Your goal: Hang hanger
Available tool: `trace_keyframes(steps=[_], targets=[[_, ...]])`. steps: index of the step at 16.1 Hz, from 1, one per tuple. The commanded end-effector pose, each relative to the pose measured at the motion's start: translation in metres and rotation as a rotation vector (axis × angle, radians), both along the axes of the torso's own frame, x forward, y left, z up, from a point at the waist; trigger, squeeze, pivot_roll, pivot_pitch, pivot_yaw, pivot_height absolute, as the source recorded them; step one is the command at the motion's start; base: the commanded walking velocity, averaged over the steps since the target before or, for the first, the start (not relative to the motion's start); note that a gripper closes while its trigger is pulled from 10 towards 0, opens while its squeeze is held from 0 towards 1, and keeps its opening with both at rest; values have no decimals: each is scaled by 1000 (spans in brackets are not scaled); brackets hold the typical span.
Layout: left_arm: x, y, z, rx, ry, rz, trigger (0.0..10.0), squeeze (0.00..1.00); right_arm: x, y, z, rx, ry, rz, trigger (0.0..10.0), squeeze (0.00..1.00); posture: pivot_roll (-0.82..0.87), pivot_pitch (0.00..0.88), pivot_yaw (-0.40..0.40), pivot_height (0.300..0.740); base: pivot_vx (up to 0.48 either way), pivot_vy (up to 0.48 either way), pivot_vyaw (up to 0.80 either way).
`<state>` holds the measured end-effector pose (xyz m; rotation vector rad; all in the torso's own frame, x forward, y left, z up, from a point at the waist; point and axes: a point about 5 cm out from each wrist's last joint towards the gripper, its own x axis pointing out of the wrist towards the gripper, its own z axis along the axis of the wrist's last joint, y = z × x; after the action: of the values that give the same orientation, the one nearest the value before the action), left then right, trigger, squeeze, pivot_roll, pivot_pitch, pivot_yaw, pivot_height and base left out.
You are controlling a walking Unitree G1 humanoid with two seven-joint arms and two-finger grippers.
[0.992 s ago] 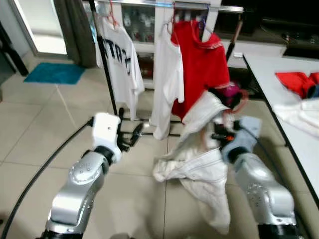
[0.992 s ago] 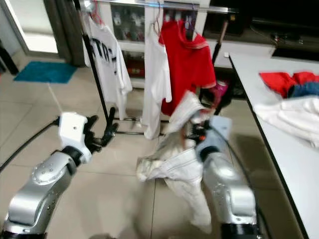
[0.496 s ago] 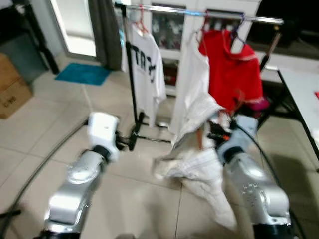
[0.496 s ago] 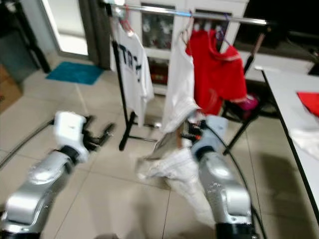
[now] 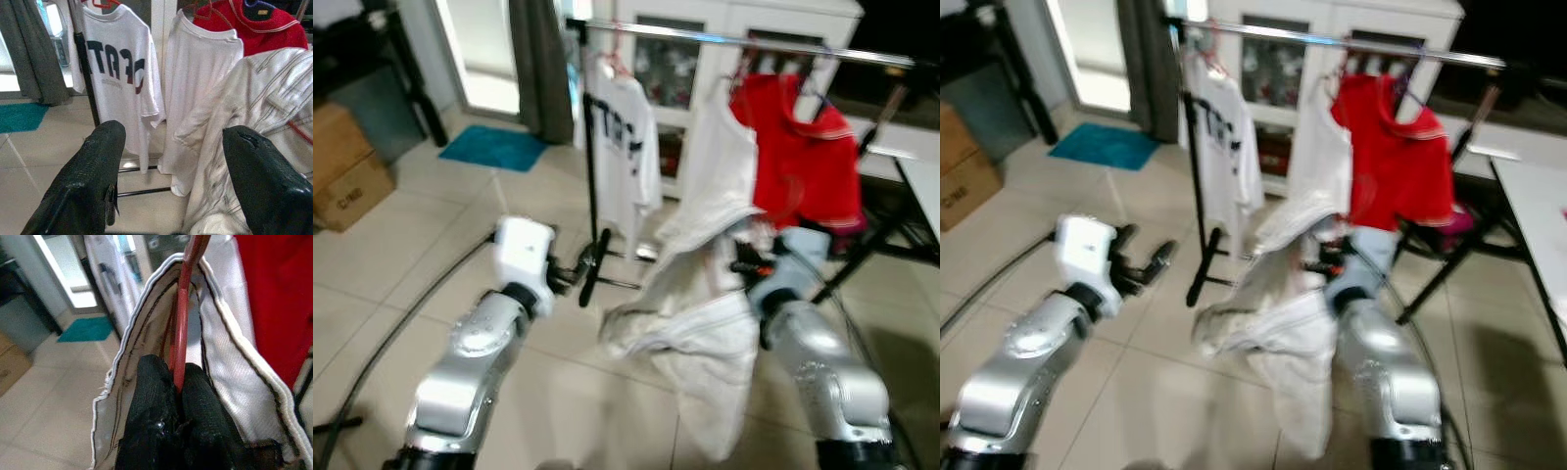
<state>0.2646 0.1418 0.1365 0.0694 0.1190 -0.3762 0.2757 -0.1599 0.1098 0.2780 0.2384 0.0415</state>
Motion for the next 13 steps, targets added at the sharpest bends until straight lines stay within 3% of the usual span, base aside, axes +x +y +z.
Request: trace_keyframes(steps=[1,13], targets=[[1,10,2,18,-5,31,10000,0,5,8,17,11,-85,24,10000,0,72,13,-33,740,337,0,0],[0,10,-1,23,3,30,10000,0,7,10,18,6,-78,49,10000,0,71,15,-45,740,341,0,0]])
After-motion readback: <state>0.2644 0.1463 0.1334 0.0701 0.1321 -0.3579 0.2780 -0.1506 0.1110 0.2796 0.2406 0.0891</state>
